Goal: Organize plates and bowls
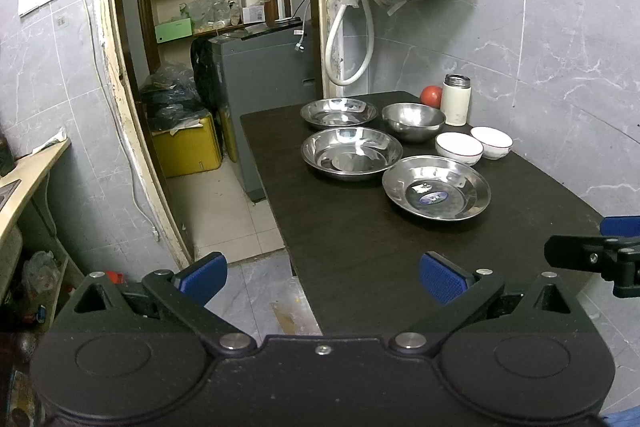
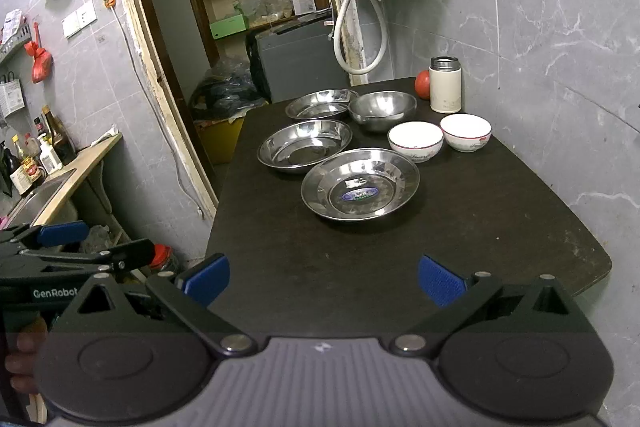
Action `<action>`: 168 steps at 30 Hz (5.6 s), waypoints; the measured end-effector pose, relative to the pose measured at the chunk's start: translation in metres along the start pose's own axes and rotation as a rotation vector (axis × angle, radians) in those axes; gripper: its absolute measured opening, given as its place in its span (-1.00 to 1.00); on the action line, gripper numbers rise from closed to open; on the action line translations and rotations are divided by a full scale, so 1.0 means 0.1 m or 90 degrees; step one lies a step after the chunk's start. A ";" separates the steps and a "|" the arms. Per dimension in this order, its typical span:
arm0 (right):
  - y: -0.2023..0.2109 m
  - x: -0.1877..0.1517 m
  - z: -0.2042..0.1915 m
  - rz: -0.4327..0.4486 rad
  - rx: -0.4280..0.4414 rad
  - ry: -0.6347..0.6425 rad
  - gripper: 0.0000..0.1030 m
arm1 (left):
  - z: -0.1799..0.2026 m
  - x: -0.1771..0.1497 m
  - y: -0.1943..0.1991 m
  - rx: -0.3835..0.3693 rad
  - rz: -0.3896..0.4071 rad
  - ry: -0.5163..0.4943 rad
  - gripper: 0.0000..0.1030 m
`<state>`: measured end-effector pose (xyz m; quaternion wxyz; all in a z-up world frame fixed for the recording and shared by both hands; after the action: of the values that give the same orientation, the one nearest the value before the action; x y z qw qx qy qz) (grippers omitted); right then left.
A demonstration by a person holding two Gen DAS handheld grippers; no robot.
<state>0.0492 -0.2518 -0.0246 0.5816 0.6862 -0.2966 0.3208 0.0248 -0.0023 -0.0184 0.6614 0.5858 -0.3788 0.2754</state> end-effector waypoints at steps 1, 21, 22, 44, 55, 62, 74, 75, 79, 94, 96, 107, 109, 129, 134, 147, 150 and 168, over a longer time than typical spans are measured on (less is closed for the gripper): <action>0.00 0.00 0.00 0.000 0.001 0.001 1.00 | 0.00 0.00 0.00 0.000 0.000 -0.001 0.99; 0.03 0.01 -0.02 0.007 -0.006 0.011 1.00 | 0.08 0.03 0.01 -0.005 0.003 -0.007 0.99; 0.04 0.01 -0.02 0.008 -0.006 0.011 1.00 | 0.08 0.03 0.01 -0.004 0.003 -0.008 0.99; -0.01 0.06 -0.08 0.011 -0.006 0.020 1.00 | -0.07 0.04 -0.03 0.004 0.006 0.009 0.99; -0.06 0.06 -0.08 0.005 -0.006 0.018 1.00 | -0.05 0.03 -0.07 0.003 -0.003 0.008 0.99; -0.09 0.05 -0.06 0.002 -0.008 0.017 1.00 | -0.05 0.04 -0.10 -0.001 -0.004 0.005 0.99; -0.09 0.05 -0.06 0.002 -0.007 0.017 1.00 | -0.05 0.05 -0.14 -0.001 -0.007 0.008 0.99; -0.09 0.05 -0.06 0.002 -0.008 0.017 1.00 | -0.06 0.05 -0.15 -0.001 -0.007 0.008 0.99; -0.11 0.05 -0.07 0.001 -0.008 0.018 1.00 | -0.09 0.04 -0.19 0.000 -0.010 0.011 0.99; -0.38 0.26 0.03 -0.010 0.002 0.023 1.00 | -0.40 0.15 -0.50 0.019 -0.032 0.127 0.98; -0.46 0.33 0.09 -0.011 0.009 0.024 1.00 | -0.44 0.20 -0.56 0.030 -0.036 0.151 0.98; -0.84 0.55 0.41 -0.025 0.052 0.012 1.00 | -0.56 0.51 -0.91 0.065 -0.080 0.298 0.98; -0.88 0.56 0.44 -0.027 0.054 0.010 1.00 | -0.56 0.55 -0.93 0.073 -0.084 0.290 0.98; -1.35 0.63 0.25 -0.055 -0.068 -0.074 1.00 | -1.04 1.14 -2.15 -0.020 -0.137 0.161 0.98; -1.63 0.79 0.01 -0.054 -0.105 -0.077 1.00 | -1.23 1.30 -2.57 -0.061 -0.140 0.122 0.98; -2.51 1.44 -0.53 -0.006 -0.106 -0.059 1.00 | -1.79 1.93 -3.57 -0.092 -0.101 0.083 0.98; -2.72 1.62 -0.53 0.005 -0.118 -0.047 1.00 | -1.84 2.01 -3.77 -0.071 -0.092 0.090 0.98; -4.09 2.56 -0.29 -0.017 -0.071 -0.011 0.93 | -1.81 2.04 -4.41 -0.112 -0.109 0.167 0.82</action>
<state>0.5237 -0.1713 -0.0681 0.6204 0.6594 -0.3098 0.2904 0.5279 0.0884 -0.1052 0.7747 0.5149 -0.2609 0.2581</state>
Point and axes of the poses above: each gripper's, at about its wrist camera, not at the fingertips, and y roughly against the way its jaws point, z to its right, x to its top, the point moved 3 cm from there along -y, roughly the way its jaws point, and after that the axes turned 9 degrees about -x, right-handed, at the moved point
